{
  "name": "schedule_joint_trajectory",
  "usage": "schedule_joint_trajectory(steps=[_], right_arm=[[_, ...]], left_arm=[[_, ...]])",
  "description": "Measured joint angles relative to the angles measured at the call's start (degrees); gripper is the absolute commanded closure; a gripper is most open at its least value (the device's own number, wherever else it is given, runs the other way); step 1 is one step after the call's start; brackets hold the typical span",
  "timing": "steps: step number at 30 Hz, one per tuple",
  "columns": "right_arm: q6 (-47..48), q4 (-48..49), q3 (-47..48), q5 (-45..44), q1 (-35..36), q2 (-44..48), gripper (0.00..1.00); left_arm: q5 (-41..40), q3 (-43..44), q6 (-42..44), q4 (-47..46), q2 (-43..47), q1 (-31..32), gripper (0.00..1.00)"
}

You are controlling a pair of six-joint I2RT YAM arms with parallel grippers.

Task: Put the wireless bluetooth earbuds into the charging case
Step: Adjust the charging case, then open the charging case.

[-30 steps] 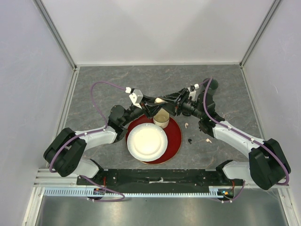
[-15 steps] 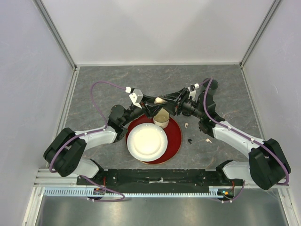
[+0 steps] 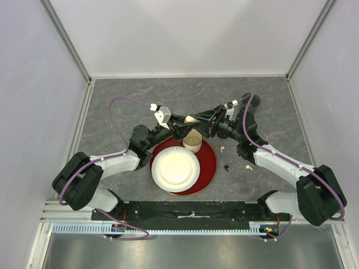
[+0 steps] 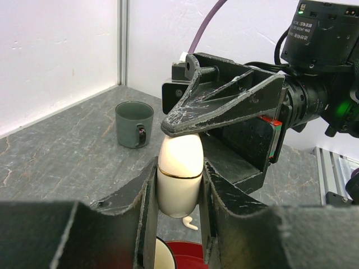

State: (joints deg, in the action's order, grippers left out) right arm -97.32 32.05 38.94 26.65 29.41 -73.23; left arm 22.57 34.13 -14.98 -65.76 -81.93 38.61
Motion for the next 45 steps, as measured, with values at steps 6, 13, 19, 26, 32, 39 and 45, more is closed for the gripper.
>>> schedule_joint_trajectory(steps=[6, 13, 19, 26, 32, 39, 45], right_arm=[[1.55, -0.35, 0.11, 0.0, -0.02, 0.02, 0.52], [6.62, -3.54, 1.18, 0.5, 0.0, 0.15, 0.11], [14.25, -9.49, 3.32, 0.37, 0.0, 0.33, 0.02], [36.13, -22.62, 11.04, -1.49, 0.13, 3.65, 0.02], [61.35, -34.93, 18.45, -4.02, 2.86, 5.49, 0.02], [74.9, -42.77, 17.73, -3.1, 5.9, 6.88, 0.03], [77.24, -43.12, 17.51, -1.29, 6.38, 8.11, 0.04]], left_arm=[[0.15, -0.02, 0.0, -0.37, -0.22, 0.04, 0.98], [0.11, -1.4, -0.42, -3.91, -0.66, 0.07, 0.98], [0.52, -7.02, 0.33, -7.26, -1.77, 0.07, 0.98], [1.84, -11.52, 2.64, -7.58, -0.98, 0.11, 0.98], [3.8, -12.92, 4.07, -7.69, 3.48, 0.11, 0.98], [6.64, -14.64, 4.92, -8.13, 7.87, 0.11, 0.98], [8.11, -14.91, 5.05, -8.11, 7.93, 0.11, 0.98]])
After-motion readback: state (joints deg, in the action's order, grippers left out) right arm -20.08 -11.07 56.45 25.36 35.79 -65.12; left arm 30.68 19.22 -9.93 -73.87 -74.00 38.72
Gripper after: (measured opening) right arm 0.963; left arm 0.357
